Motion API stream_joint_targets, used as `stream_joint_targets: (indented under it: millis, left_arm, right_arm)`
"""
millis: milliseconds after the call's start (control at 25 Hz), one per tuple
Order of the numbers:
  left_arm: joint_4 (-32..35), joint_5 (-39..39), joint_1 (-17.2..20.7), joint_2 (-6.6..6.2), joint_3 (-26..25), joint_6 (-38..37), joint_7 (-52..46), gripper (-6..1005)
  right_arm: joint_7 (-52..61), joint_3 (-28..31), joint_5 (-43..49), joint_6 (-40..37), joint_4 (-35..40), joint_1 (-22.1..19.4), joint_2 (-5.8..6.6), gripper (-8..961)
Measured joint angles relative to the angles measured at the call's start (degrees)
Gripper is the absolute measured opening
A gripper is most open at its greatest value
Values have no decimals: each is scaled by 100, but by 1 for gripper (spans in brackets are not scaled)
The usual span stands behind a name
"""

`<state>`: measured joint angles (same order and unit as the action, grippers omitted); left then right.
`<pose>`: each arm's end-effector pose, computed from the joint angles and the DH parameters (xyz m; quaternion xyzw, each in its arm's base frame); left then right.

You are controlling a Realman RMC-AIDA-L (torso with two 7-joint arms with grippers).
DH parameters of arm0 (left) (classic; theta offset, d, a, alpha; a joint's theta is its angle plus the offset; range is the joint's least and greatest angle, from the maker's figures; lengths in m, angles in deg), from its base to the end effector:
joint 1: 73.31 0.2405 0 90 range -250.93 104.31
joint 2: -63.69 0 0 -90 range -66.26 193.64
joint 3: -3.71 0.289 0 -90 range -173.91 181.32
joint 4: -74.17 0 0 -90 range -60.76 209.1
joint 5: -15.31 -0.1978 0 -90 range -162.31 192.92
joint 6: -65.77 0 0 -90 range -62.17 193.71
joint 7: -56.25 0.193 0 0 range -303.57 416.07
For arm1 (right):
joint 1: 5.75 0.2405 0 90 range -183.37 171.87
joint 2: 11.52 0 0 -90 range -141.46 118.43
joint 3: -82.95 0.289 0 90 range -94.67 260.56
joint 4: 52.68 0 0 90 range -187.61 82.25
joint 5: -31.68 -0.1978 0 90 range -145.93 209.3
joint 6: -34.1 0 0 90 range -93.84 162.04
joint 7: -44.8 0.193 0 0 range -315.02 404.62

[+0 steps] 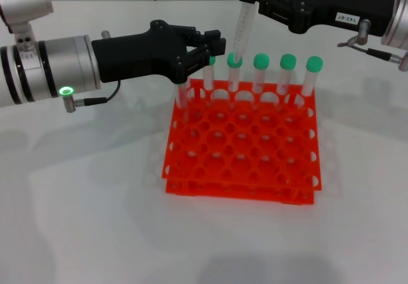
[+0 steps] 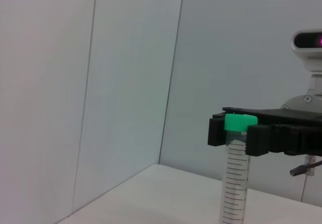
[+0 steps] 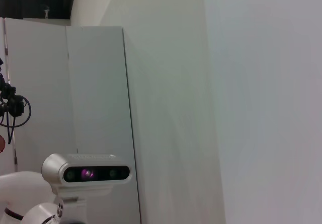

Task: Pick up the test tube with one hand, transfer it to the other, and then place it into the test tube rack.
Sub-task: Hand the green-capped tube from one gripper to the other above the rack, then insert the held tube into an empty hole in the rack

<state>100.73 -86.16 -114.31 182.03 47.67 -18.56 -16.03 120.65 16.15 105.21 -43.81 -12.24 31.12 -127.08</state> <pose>-0.1841 0.3973 -0.0721 -0.9275 -0.1475 -0.3210 0.1224 0.1331 0.4132 -0.0281 -0.9033 0.0823 0.3898 0.1592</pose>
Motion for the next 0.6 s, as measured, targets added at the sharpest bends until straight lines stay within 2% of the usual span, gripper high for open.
stream_joint_targets:
  millis: [200,400,520,600]
  left_arm:
    - [0,4,20,4,11,-16,-70,84]
    - [36,5,70,-13,11,-64,-341,275]
    - [217,-3,169,-4,27,-73,-522,508]
    - [395,-4,275,30,28,-102,-592,600]
  right_arm:
    - [0,0,-5,-3,15,-6,4,264]
    - [0,0,-15,-8,13,-20,7,264]
    - [0,0,-17,-12,1,-22,8,265]
    - [0,0,-18,-18,-5,-28,8,265]
